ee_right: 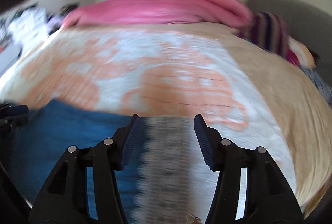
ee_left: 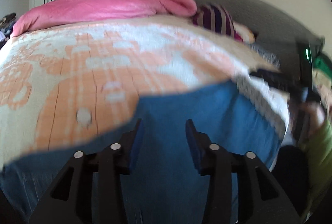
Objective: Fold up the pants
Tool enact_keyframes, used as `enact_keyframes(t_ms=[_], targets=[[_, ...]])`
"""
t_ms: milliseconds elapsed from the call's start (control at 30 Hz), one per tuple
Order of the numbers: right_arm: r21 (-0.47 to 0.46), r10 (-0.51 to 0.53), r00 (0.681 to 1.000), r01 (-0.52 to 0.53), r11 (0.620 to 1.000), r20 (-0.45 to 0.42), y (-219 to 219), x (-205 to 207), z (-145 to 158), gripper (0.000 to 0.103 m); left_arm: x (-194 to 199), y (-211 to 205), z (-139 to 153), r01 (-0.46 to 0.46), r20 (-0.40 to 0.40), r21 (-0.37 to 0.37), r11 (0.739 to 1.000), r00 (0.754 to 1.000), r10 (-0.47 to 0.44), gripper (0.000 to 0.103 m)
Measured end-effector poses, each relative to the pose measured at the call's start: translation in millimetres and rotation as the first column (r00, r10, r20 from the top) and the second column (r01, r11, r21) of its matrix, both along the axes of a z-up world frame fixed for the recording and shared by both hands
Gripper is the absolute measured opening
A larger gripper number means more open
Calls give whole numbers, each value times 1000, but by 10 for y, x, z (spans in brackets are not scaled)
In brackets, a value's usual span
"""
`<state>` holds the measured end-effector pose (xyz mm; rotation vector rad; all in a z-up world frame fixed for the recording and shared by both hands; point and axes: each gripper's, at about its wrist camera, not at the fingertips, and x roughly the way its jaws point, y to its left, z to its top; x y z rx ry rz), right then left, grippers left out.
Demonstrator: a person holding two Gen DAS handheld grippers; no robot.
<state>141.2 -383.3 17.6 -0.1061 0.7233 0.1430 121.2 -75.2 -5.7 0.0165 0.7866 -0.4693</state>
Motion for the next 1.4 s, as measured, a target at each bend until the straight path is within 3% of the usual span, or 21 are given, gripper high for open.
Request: enact_keyframes(t_ms=[133,233,300,333,400,500,533,600,633,700,767,867,1033,1100,1167,1333,1400], targets=[[68,161,976,-153,986,-143,305,181,-216,52,-57,54,-235,-41,-24,110,993,999,44,52],[-64,87,966,-106,992,-243,308,328,-505,53,1,209,-272,-57,-51,47,997,997,59,52],[-15,59,968,-65,998,-243,157,348,-501,48,20,296,-267,-74,-34,45,996,997,76,52],[-20,36,971,-42,999,-238,89,346,-479,37,38,352,-273,-77,-45,13,997,996,77,52],[-69,-11,976,-5,998,-218,25,317,-484,35,96,492,-295,-88,-78,-81,993,994,82,52],[-33,-21,979,14,999,-204,-41,282,-528,36,126,605,-292,-112,-102,-169,979,990,96,51],[-45,-25,981,17,999,-192,-20,257,-502,41,113,646,-257,-129,-104,-184,974,988,112,52],[-48,-12,990,5,999,-142,51,171,-410,57,44,752,-121,-168,-84,-196,966,985,154,64],[-61,-19,994,13,998,-104,95,87,-332,72,8,795,-54,-179,-72,-201,963,983,167,64],[-68,7,999,-10,998,-40,178,-93,-187,72,-82,935,91,-222,-34,-157,962,975,219,71],[-22,51,999,-51,998,-13,305,-270,-109,78,-130,1016,166,-255,-14,-125,959,967,255,72],[9,160,985,-160,987,-56,622,-417,-150,82,-240,1042,173,-272,-32,-113,956,962,270,75],[-72,232,953,-250,966,-195,1012,-440,-386,83,-348,849,-28,-237,-25,41,971,971,238,82],[-175,140,955,-189,966,-263,960,-371,-515,84,-331,846,-89,-249,-7,103,963,968,251,82],[-102,94,952,-129,986,-292,752,-343,-517,87,-311,929,-162,-264,2,140,954,964,266,81],[-90,-57,950,31,996,-308,301,-325,-454,86,-289,1079,-196,-264,0,95,960,964,265,80],[-43,-47,948,35,998,-314,241,-324,-440,87,-285,1091,-201,-267,-2,83,960,963,269,80]])
